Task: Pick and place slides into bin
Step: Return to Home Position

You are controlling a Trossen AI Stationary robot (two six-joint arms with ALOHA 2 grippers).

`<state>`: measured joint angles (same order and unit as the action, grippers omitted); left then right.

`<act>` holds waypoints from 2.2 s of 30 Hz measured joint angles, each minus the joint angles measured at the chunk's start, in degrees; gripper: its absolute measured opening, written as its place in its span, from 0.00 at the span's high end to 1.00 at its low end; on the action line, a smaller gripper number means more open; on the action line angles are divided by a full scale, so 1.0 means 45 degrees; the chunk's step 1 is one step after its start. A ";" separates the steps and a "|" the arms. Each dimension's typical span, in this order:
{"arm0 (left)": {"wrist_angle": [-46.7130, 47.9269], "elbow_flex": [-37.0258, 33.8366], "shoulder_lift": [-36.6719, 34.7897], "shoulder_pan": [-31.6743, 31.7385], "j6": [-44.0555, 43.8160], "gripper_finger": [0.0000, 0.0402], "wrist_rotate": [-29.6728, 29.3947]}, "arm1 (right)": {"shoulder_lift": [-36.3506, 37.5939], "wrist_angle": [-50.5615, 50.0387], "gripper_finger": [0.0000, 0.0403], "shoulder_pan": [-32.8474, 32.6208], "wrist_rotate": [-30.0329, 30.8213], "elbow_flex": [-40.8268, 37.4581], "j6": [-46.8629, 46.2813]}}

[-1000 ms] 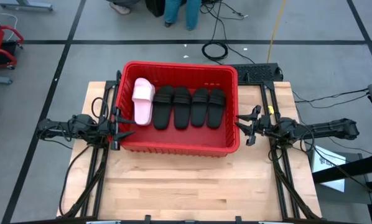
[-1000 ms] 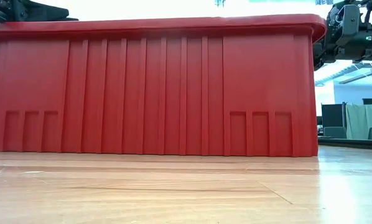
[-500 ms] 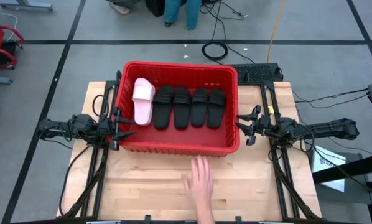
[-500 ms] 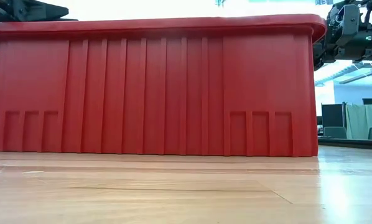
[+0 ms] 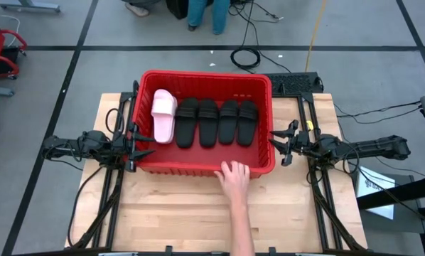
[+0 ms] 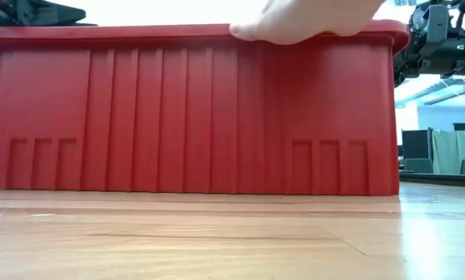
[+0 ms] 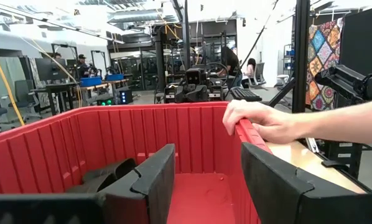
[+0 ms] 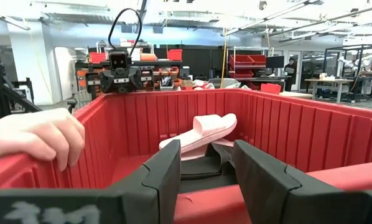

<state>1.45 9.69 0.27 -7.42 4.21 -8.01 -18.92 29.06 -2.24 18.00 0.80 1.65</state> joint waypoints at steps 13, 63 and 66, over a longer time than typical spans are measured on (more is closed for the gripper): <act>-0.0005 0.0000 0.0000 0.0000 0.0257 0.53 -0.0005 | 0.0019 0.0063 0.65 -0.0005 -0.0044 0.0000 -0.0024; 0.0010 0.0000 0.0000 -0.0002 0.0335 0.53 -0.0010 | -0.0005 0.0966 0.65 0.0000 -0.0024 0.0000 0.0019; 0.0010 0.0000 0.0000 0.0000 0.0335 0.53 -0.0010 | -0.0005 0.0969 0.65 0.0000 -0.0024 0.0000 0.0019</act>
<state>1.50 9.69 0.27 -7.42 5.72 -8.05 -18.94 33.42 -2.24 17.89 0.80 1.74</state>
